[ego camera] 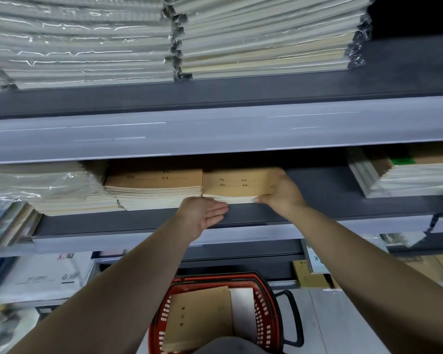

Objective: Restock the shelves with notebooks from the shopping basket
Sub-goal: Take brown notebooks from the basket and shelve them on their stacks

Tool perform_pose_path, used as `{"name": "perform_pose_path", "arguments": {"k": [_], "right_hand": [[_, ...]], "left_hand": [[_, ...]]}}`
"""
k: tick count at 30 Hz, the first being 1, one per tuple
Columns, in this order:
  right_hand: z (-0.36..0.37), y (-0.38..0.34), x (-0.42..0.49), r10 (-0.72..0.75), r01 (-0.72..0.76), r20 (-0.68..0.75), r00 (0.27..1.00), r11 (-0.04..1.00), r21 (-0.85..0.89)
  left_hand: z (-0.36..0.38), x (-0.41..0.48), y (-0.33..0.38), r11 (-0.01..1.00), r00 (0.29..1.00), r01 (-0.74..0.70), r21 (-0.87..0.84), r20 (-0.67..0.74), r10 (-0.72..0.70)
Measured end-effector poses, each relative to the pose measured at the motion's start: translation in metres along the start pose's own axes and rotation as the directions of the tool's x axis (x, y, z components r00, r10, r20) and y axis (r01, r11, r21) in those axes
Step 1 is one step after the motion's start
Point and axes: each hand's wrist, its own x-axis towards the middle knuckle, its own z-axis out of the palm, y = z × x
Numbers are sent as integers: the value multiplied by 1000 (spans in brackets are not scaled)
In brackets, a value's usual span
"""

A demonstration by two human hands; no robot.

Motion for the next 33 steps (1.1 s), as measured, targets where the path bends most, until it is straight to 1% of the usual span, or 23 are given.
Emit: {"name": "perform_pose_path", "arguments": {"k": [6,11,14,16,19,22,26,29,33], "right_hand": [[7,5,-10,-4,8,-64,998,999,53],[7,7,-22,-34,41,-61,998,993,109],[3,7,-30,-58,67,-75,996,989,133],[0,6,-36,-58,72,-85,995,984,163],[-3,2,-47,-18,35,-76,997,974,224],[-6,-5,-62,2,21,-79,997,960,279],[-7,-16,-82,65,-37,-81,995,950,311],[-6,-29,-98,90,-76,-16,996,913,401],[6,-41,-125,123,-130,51,991,824,552]], "left_hand": [[-1,-9,-4,998,997,13,-65,81,-7],[-4,-15,-6,997,992,12,-80,123,-2],[-11,-19,-9,989,985,44,-141,170,-20],[-15,-22,-12,994,984,21,-107,179,-2],[-16,-29,-15,997,982,-21,-74,186,35],[-13,-38,-16,994,981,-58,-89,177,73],[-8,-57,-19,989,979,-92,-115,173,111],[-10,-70,-18,983,968,-123,-139,203,150],[-22,-92,-19,981,956,-128,-149,246,162]]}}
